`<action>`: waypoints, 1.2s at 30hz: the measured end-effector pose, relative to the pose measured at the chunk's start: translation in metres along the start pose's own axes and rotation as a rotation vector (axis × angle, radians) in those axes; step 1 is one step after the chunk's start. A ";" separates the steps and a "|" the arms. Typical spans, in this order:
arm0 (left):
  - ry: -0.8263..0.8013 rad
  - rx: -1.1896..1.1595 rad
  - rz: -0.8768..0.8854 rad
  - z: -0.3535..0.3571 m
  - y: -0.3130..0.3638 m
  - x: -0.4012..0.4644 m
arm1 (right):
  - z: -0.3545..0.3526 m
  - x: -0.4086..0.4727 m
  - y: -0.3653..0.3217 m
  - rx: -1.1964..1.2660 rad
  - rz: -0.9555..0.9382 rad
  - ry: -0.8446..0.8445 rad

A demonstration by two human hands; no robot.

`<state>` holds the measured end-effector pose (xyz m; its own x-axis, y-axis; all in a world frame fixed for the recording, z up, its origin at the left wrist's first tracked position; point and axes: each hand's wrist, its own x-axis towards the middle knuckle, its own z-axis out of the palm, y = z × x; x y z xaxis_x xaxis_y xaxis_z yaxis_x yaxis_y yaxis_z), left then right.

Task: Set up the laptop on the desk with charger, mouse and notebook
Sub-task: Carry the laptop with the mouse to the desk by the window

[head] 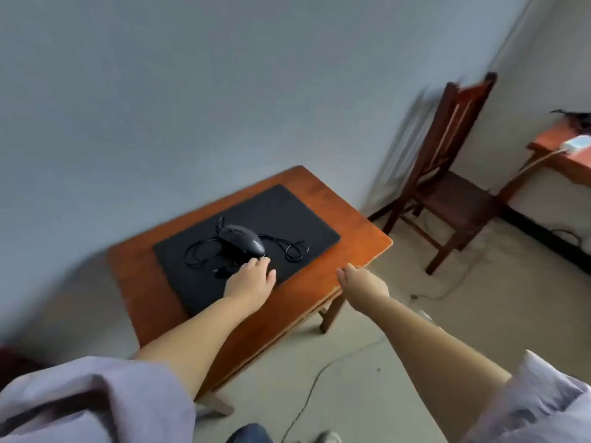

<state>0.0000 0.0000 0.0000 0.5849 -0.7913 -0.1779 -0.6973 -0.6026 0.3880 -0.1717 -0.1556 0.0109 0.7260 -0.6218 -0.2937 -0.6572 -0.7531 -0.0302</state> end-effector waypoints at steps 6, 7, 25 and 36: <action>0.189 -0.025 -0.295 -0.021 -0.040 0.008 | -0.027 0.083 -0.005 0.085 -0.100 -0.015; 0.210 -0.024 -0.350 -0.024 -0.049 0.010 | -0.029 0.096 -0.008 0.052 -0.142 -0.025; 0.376 -0.162 -1.001 -0.011 -0.118 0.039 | -0.021 0.237 -0.026 0.302 -0.007 -0.036; 0.244 -0.426 -1.312 -0.008 -0.142 0.058 | -0.019 0.267 -0.027 0.417 0.160 -0.208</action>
<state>0.1361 0.0407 -0.0577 0.7912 0.3812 -0.4782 0.5591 -0.7679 0.3128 0.0437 -0.3051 -0.0483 0.5813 -0.6346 -0.5093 -0.8132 -0.4750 -0.3363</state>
